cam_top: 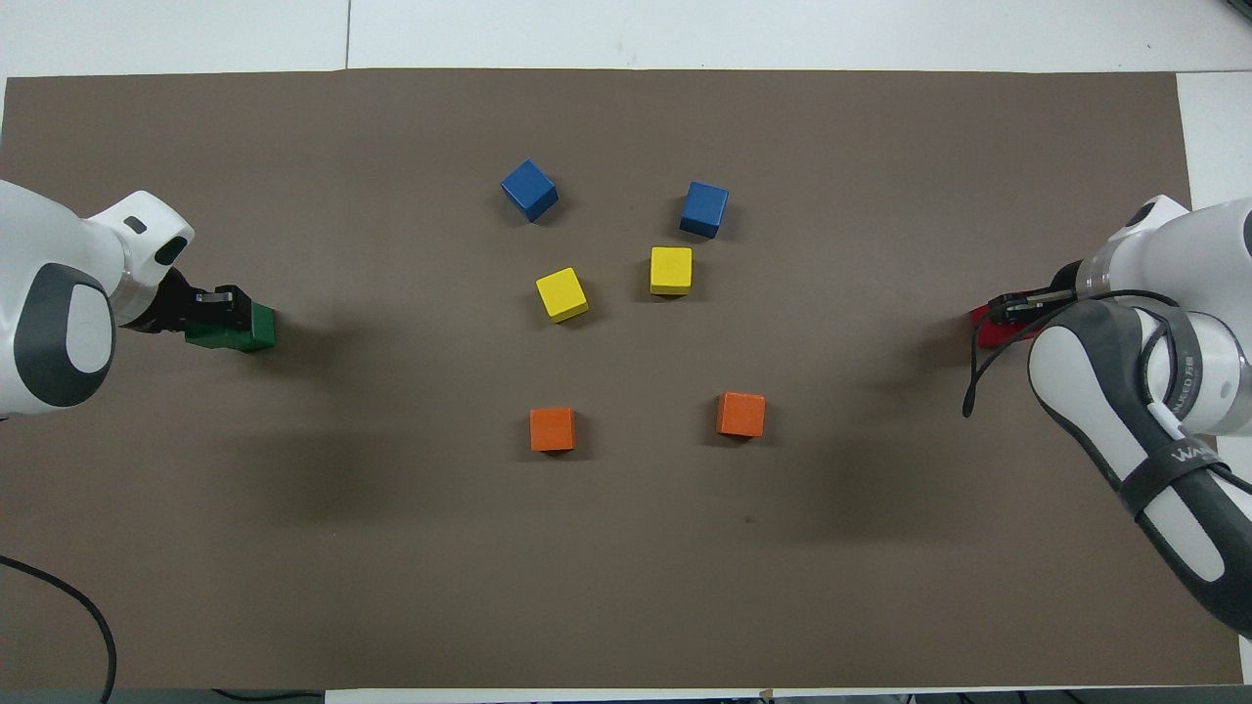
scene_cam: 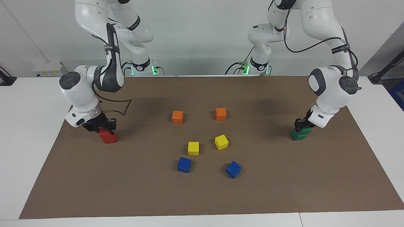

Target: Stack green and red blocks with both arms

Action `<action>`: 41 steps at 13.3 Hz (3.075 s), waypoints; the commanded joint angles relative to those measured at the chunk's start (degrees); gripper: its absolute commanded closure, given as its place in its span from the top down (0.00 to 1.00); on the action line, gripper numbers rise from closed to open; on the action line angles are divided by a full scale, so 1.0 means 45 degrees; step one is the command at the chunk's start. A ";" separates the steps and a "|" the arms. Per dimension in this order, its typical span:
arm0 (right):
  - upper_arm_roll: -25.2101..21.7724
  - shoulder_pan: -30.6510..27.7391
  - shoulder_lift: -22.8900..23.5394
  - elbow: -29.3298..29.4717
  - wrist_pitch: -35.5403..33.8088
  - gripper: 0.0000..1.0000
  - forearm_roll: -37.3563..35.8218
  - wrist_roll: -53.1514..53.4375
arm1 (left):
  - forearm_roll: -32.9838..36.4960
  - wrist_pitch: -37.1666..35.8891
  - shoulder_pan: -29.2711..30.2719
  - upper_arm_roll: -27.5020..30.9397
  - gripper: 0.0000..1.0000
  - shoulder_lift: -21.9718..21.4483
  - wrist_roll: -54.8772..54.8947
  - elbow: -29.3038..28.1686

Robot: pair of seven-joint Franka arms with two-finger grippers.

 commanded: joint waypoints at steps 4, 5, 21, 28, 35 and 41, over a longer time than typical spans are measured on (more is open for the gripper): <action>0.0068 -0.0148 -0.0109 -0.0217 0.0283 0.20 0.0078 -0.0335 | -0.0205 0.0301 -0.0081 0.0107 1.00 -0.0089 0.0349 -0.0242; 0.0068 -0.0129 -0.0109 -0.0217 0.0302 0.51 0.0078 -0.0296 | -0.0205 0.0262 -0.0042 0.0107 1.00 -0.0089 0.0369 -0.0242; 0.0205 0.0202 -0.1609 0.0990 -0.1780 1.00 0.0254 0.0290 | -0.0107 -0.5339 0.0291 0.0146 1.00 -0.3212 0.0311 0.2023; 0.0185 0.0301 -0.2707 0.3412 -0.6138 1.00 0.0254 0.0349 | -0.0107 -0.6496 0.0135 0.0146 1.00 -0.4093 0.0233 0.1535; 0.0108 0.0203 -0.2980 0.4666 -0.8545 1.00 0.0254 0.0310 | -0.0088 -0.7180 -0.0665 0.0126 1.00 -0.3546 0.0311 0.2903; 0.0068 0.0145 -0.3039 0.5212 -0.9072 1.00 0.0195 0.0310 | -0.0088 -0.7062 -0.1036 0.0165 1.00 -0.3683 0.0213 0.2453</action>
